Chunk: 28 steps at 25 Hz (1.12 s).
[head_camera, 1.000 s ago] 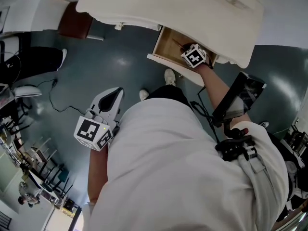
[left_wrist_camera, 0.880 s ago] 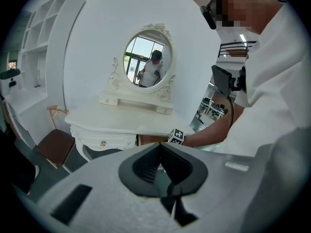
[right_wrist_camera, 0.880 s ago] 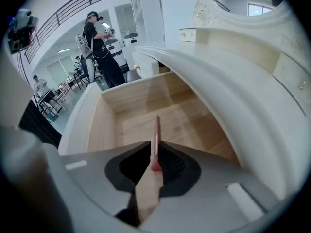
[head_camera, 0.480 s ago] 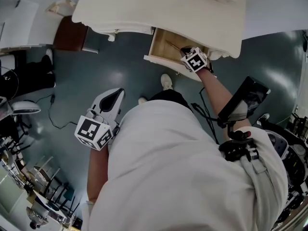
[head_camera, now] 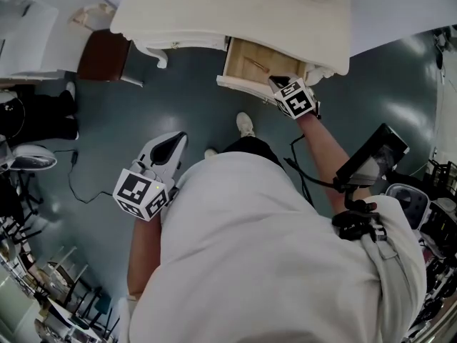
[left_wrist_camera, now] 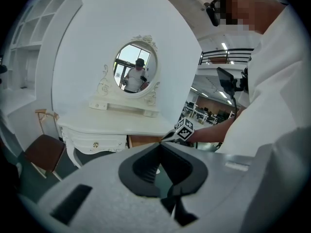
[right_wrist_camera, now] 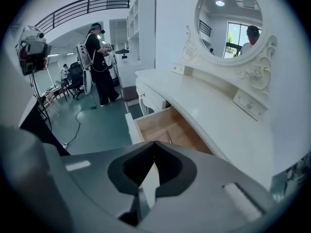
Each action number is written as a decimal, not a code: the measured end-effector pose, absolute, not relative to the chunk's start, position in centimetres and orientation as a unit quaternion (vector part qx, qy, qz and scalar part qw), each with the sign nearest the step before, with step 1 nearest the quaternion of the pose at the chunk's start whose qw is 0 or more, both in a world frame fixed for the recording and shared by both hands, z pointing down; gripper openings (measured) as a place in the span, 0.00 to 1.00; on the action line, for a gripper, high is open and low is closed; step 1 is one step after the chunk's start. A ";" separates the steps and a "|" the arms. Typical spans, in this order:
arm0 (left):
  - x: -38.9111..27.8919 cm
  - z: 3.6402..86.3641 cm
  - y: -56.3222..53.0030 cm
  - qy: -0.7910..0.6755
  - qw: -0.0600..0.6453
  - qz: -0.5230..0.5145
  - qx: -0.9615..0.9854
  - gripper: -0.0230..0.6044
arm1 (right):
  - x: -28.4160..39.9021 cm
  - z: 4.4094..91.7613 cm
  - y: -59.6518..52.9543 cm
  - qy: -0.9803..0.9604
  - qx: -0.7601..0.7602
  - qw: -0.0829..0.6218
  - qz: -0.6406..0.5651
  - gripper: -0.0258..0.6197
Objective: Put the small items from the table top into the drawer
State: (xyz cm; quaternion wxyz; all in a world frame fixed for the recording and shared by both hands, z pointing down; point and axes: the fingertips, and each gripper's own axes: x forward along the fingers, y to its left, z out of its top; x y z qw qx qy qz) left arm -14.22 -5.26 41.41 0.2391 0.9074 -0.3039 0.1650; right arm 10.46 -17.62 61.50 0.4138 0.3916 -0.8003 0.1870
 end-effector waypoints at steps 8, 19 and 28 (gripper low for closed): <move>-17.2 42.8 -1.7 -0.292 0.234 0.167 0.912 0.04 | 5.8 58.3 -12.0 -0.818 0.384 0.392 0.174 0.04; -19.6 42.7 4.0 -0.268 0.221 0.172 0.922 0.04 | -0.7 54.1 -2.6 -0.841 0.353 0.376 0.164 0.04; -22.5 42.4 7.4 -0.260 0.215 0.165 0.927 0.04 | -5.7 51.6 1.5 -0.852 0.343 0.369 0.143 0.04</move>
